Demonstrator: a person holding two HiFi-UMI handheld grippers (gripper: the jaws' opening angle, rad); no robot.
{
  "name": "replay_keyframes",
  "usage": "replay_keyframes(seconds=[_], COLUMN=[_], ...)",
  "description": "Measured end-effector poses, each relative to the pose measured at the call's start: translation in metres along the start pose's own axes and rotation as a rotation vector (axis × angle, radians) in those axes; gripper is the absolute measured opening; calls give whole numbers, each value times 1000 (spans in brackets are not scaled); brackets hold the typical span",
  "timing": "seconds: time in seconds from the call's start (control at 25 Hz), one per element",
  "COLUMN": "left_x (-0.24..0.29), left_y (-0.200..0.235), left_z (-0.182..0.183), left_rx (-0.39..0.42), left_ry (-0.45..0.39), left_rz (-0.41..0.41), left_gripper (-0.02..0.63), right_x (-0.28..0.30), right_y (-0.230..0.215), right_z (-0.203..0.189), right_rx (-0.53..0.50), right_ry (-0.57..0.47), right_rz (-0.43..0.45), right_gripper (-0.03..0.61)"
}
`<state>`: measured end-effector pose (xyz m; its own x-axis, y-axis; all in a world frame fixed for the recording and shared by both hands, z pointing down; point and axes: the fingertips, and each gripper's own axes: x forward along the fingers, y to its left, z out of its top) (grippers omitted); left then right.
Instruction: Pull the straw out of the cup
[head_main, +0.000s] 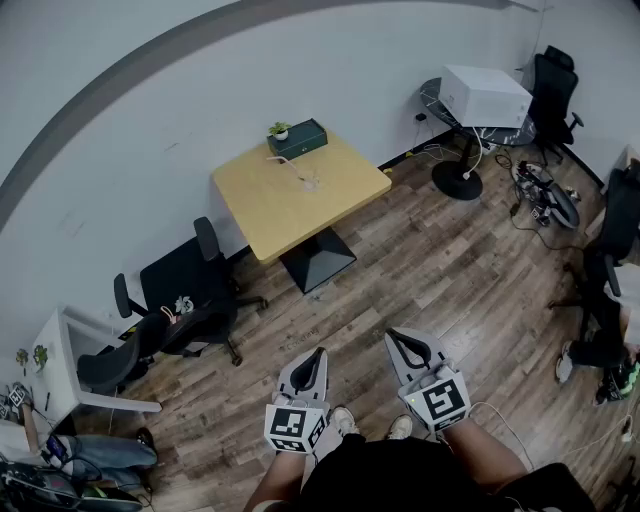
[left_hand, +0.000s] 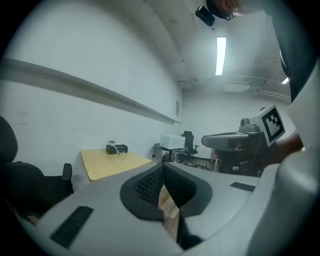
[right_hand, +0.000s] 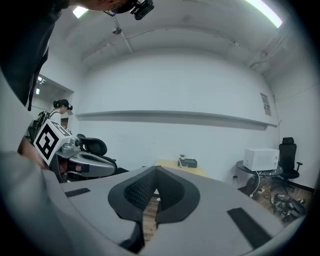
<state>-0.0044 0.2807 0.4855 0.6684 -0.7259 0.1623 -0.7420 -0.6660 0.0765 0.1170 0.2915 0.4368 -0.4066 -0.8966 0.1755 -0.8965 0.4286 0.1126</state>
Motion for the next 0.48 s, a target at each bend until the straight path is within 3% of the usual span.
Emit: replay_keyframes(seconds=[0.48], left_x=[-30], left_y=[-22], left_z=[18], left_rx=[20], left_ry=[-38], left_rz=[27], left_gripper=[18], right_x=[-37], right_y=[8], right_z=[23], right_rx=[-18], right_ry=[-36], right_rz=[-7], right_gripper=[17])
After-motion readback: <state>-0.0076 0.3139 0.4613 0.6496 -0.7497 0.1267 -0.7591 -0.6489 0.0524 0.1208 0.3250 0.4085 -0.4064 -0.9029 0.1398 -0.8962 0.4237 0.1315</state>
